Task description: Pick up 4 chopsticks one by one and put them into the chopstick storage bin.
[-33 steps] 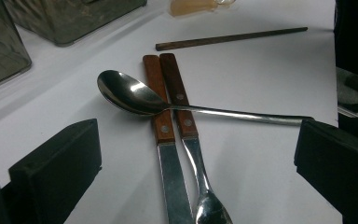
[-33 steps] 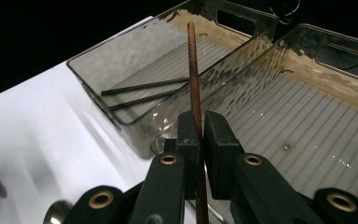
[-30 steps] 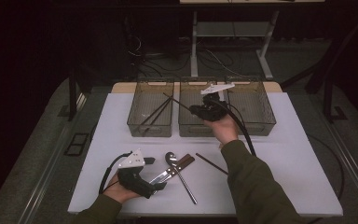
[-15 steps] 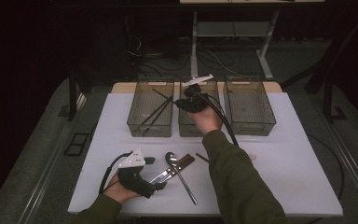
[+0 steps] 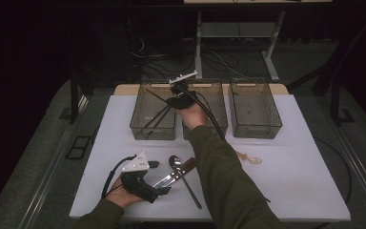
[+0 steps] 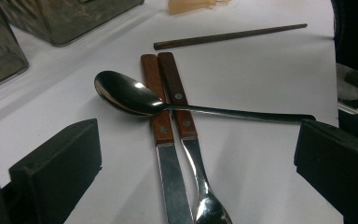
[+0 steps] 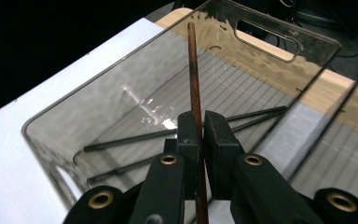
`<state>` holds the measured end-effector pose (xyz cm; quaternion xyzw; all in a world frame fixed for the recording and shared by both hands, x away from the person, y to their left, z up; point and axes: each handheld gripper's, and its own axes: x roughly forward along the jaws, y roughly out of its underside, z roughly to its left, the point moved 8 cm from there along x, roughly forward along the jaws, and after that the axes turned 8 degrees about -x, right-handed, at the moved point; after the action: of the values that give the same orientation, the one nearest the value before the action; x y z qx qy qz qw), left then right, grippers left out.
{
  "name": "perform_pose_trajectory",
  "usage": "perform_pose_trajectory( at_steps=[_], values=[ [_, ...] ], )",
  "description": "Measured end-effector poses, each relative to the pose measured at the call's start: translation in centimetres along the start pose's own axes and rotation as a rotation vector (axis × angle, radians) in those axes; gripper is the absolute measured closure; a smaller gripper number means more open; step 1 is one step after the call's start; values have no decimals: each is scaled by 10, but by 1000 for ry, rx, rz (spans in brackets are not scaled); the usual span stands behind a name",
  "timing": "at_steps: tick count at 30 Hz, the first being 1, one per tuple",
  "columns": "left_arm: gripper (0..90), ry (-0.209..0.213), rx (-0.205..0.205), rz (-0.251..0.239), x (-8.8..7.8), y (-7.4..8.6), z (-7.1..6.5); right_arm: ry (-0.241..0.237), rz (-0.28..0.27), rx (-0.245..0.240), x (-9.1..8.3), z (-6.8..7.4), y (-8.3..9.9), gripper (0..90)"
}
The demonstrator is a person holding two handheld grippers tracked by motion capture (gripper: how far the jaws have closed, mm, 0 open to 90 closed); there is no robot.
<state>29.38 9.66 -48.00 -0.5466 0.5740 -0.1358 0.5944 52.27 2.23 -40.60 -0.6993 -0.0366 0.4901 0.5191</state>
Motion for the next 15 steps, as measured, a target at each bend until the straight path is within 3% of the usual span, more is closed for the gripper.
perform_pose_trajectory(
  at_steps=[15],
  values=[
    [0,18,7,-6,0,-2,-3,29,62,9,40,11,-5,852]
  ],
)
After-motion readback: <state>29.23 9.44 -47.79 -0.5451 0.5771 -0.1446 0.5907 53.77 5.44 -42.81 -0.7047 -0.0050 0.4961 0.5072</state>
